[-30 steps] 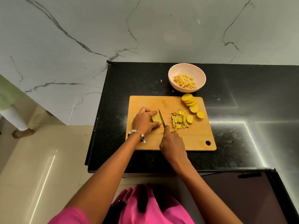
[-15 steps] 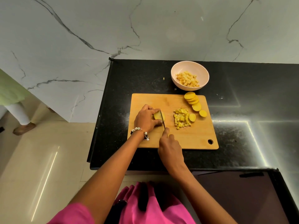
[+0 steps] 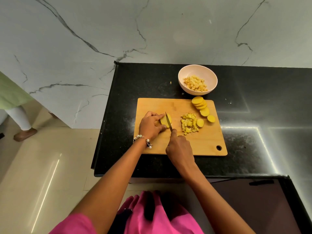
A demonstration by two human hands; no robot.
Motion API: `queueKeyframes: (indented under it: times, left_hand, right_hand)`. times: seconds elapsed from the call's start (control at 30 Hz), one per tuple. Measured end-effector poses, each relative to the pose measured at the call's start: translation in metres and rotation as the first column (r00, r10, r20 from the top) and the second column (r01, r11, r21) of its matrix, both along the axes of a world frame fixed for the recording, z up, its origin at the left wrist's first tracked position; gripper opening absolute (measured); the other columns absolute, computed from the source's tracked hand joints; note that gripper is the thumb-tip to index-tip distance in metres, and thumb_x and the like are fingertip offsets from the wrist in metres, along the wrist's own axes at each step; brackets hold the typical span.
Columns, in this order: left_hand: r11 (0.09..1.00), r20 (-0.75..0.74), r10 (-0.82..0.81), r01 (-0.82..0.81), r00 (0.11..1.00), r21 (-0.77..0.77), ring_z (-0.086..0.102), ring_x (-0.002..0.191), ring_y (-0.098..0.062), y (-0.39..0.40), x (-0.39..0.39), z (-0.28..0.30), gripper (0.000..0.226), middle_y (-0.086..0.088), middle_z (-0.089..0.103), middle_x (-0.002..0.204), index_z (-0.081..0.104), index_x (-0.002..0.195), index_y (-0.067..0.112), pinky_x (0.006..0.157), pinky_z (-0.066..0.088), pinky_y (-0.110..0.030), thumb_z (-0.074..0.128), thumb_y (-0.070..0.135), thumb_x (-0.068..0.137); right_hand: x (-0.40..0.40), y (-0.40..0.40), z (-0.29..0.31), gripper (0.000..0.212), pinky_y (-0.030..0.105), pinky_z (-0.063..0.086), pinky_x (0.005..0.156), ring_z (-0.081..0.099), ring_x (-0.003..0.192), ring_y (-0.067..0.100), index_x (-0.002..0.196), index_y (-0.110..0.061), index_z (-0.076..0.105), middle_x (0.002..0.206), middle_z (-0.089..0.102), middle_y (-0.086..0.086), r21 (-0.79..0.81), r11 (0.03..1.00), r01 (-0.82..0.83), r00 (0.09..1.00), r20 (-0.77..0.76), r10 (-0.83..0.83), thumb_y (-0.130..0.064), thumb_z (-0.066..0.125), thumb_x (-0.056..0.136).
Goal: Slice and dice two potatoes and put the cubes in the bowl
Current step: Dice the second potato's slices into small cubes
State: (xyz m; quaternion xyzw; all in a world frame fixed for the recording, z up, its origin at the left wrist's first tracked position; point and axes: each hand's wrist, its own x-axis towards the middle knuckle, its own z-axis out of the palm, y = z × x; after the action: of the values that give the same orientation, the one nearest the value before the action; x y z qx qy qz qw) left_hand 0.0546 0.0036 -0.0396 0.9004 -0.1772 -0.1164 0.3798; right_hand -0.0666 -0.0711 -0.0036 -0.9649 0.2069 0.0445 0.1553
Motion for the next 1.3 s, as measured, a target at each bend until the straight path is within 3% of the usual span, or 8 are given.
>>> queueKeyframes:
  times: [0.13,0.3,0.47,0.8,0.97,1.13,1.3]
  left_hand:
    - [1.0,-0.001,-0.007,0.007,1.0,-0.01,0.052,0.09,-0.014,-0.001,0.001,-0.001,0.056,0.006,0.049,0.112,0.059,0.126,0.023,0.079,0.041,-0.021,0.078,0.029,0.073]
    - [1.0,0.01,-0.002,0.002,1.0,-0.008,0.047,0.099,-0.01,-0.002,0.001,0.001,0.056,0.001,0.049,0.111,0.06,0.125,0.021,0.084,0.038,-0.018,0.079,0.028,0.073]
    - [0.999,0.001,0.021,-0.021,1.0,-0.03,0.045,0.093,-0.007,-0.003,-0.001,0.0,0.058,0.004,0.047,0.107,0.059,0.126,0.019,0.079,0.036,-0.015,0.079,0.026,0.072]
    - [0.998,0.0,0.054,-0.054,0.999,-0.032,0.042,0.087,-0.007,-0.001,-0.004,0.001,0.061,0.001,0.05,0.11,0.058,0.127,0.018,0.08,0.039,-0.016,0.08,0.024,0.071]
    - [0.997,0.004,0.063,-0.062,0.998,-0.039,0.043,0.084,-0.008,0.0,-0.003,0.001,0.055,0.001,0.05,0.106,0.062,0.122,0.016,0.074,0.036,-0.014,0.08,0.021,0.071]
    - [0.996,0.008,0.071,-0.07,0.997,-0.057,0.044,0.084,-0.01,-0.002,-0.001,-0.001,0.051,-0.003,0.052,0.108,0.064,0.12,0.015,0.07,0.031,-0.008,0.08,0.019,0.072]
    - [0.991,-0.005,0.097,-0.097,0.995,-0.094,0.045,0.084,-0.008,-0.003,-0.002,0.001,0.053,0.001,0.049,0.102,0.065,0.118,0.013,0.071,0.032,-0.006,0.082,0.017,0.068]
  right_hand:
    - [0.003,0.003,-0.001,0.054,0.034,0.034,0.064,0.058,0.092,0.036,0.145,-0.001,0.022,0.107,0.058,0.021,-0.012,1.0,-0.009,1.0,0.021,0.009,-0.003,0.033,0.092]
    - [0.012,0.008,-0.005,0.054,0.037,0.043,0.072,0.06,0.095,0.036,0.146,0.005,0.018,0.111,0.058,0.021,-0.038,0.999,-0.017,0.999,0.038,0.019,-0.001,0.031,0.094]
    - [-0.033,0.018,-0.004,0.059,0.034,0.038,0.065,0.06,0.093,0.034,0.148,0.001,0.008,0.116,0.054,0.018,-0.032,0.998,-0.049,0.997,-0.06,0.047,-0.004,0.032,0.094]
    - [-0.005,0.004,0.015,0.049,0.036,0.034,0.063,0.057,0.091,0.038,0.14,-0.002,0.03,0.103,0.057,0.02,0.048,0.999,0.006,1.0,0.001,-0.006,-0.005,0.036,0.091]
    - [0.007,0.005,0.008,0.054,0.036,0.034,0.066,0.057,0.097,0.038,0.145,-0.002,0.023,0.109,0.057,0.022,0.053,0.999,-0.005,1.0,0.005,0.005,-0.004,0.035,0.092]
    - [0.018,0.014,0.007,0.043,0.038,0.044,0.074,0.059,0.096,0.037,0.138,0.004,0.03,0.109,0.059,0.021,0.012,0.999,-0.041,0.998,0.054,0.04,-0.001,0.028,0.096]
    - [-0.011,0.019,-0.002,0.055,0.034,0.036,0.065,0.06,0.093,0.036,0.146,0.006,0.014,0.111,0.057,0.021,-0.047,0.996,-0.071,0.997,-0.002,0.071,-0.001,0.03,0.094]
